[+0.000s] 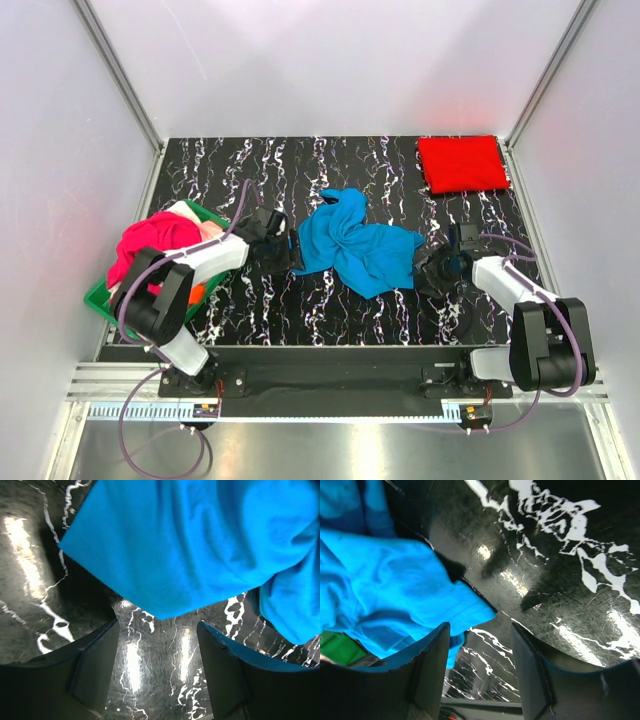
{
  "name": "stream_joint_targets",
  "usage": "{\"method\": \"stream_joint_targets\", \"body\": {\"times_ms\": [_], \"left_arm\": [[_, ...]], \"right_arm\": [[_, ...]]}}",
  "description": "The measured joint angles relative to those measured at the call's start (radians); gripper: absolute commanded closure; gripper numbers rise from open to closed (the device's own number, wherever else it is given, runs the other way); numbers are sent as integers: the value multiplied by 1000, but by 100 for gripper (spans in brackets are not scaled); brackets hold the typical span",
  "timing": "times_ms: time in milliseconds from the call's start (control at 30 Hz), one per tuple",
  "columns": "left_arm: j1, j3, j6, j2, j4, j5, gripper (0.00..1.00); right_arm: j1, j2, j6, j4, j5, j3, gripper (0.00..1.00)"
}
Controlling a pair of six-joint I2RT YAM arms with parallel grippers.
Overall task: Fold and stack the t-shirts
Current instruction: Flatten the tshirt out
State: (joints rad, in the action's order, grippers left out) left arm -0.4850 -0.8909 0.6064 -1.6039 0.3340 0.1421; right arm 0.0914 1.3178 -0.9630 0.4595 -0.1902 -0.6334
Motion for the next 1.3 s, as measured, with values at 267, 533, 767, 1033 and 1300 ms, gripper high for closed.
{"method": "stream_joint_targets", "body": {"times_ms": [267, 533, 767, 1033, 1300], "left_arm": [[-9, -40, 8, -76, -74, 15, 33], [-10, -51, 14, -94, -97, 13, 42], [-13, -52, 17, -107, -95, 15, 85], [-13, -174, -11, -118, 10, 21, 100], [20, -766, -108, -97, 270, -44, 100]], "right_arm": [[16, 27, -60, -49, 16, 2, 46], [32, 42, -87, -69, 18, 27, 48], [51, 67, -108, -95, 13, 27, 65], [53, 79, -64, -41, 43, -37, 100], [-12, -35, 146, 175, 234, -663, 100]]}}
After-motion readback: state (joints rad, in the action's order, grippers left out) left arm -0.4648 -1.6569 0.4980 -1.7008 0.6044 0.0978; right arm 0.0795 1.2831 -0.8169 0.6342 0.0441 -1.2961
